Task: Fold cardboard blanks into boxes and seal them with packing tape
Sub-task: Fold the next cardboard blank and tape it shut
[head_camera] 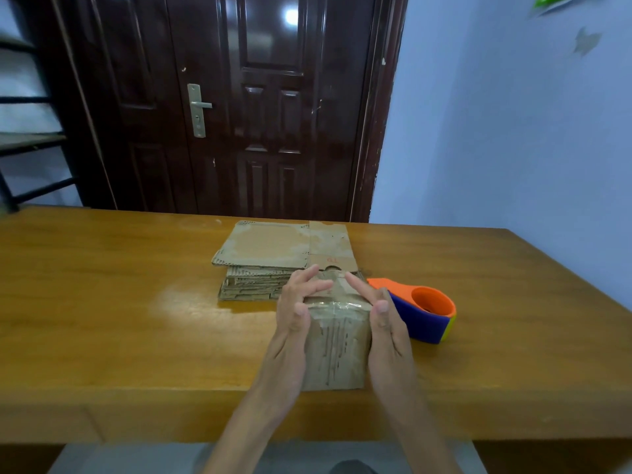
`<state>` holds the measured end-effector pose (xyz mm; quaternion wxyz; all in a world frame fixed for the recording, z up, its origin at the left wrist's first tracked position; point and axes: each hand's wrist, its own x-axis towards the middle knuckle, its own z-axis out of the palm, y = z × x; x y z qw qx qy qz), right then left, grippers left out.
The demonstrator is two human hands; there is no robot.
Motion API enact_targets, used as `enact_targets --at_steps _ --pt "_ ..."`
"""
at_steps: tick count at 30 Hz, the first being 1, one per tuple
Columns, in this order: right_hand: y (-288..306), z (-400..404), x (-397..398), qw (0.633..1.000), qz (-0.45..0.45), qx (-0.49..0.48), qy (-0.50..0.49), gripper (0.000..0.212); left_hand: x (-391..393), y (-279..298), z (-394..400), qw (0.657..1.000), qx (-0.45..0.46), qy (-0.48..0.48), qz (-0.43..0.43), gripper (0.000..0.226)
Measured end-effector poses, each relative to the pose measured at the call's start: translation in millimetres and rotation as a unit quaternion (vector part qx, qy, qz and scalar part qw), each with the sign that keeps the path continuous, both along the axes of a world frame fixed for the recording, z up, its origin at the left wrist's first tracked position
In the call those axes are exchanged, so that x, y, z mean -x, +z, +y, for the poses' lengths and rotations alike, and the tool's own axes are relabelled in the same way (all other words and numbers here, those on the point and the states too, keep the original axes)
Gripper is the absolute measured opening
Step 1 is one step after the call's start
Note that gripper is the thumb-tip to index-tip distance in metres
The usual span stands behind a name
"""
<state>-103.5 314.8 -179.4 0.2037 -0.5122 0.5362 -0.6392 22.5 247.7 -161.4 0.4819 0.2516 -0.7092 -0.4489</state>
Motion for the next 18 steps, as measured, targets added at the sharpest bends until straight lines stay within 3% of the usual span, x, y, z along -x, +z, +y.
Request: enact_targets --at_steps 2,5,7,8,10,11,15,18 --pt "4.8 5.8 -3.8 0.998 -0.053 0.007 0.034 0.049 -10.4 -12.3 11.2 1.0 0.017 0.002 0.018 0.082" --pt "15.9 19.9 -6.5 0.988 -0.128 0.001 0.084 0.041 -28.0 -18.5 10.4 0.994 0.076 0.074 0.031 0.071" --pt "18.4 26.7 -6.6 0.995 -0.029 -0.019 0.094 0.036 -42.8 -19.0 -1.2 0.991 0.075 0.106 0.044 0.059" --pt "16.9 28.1 -6.0 0.993 0.086 -0.032 0.075 0.036 -51.6 -21.1 -9.1 0.989 0.088 0.113 0.038 0.049" --pt "9.2 27.1 -4.8 0.947 0.317 -0.058 0.009 0.039 -68.8 -25.4 -24.0 0.988 0.124 0.097 -0.001 0.036" --pt "6.9 24.7 -4.0 0.925 0.373 -0.073 -0.023 0.042 -75.3 -26.3 -30.2 0.987 0.136 0.078 -0.02 0.034" --pt "17.4 10.8 9.5 0.873 0.46 -0.068 -0.148 0.079 -87.8 -21.8 -44.9 0.994 0.077 0.018 -0.071 0.028" --pt "35.6 -3.8 16.3 0.862 0.481 -0.1 -0.122 0.088 -92.9 -2.3 -40.1 0.991 0.018 -0.004 -0.132 0.045"
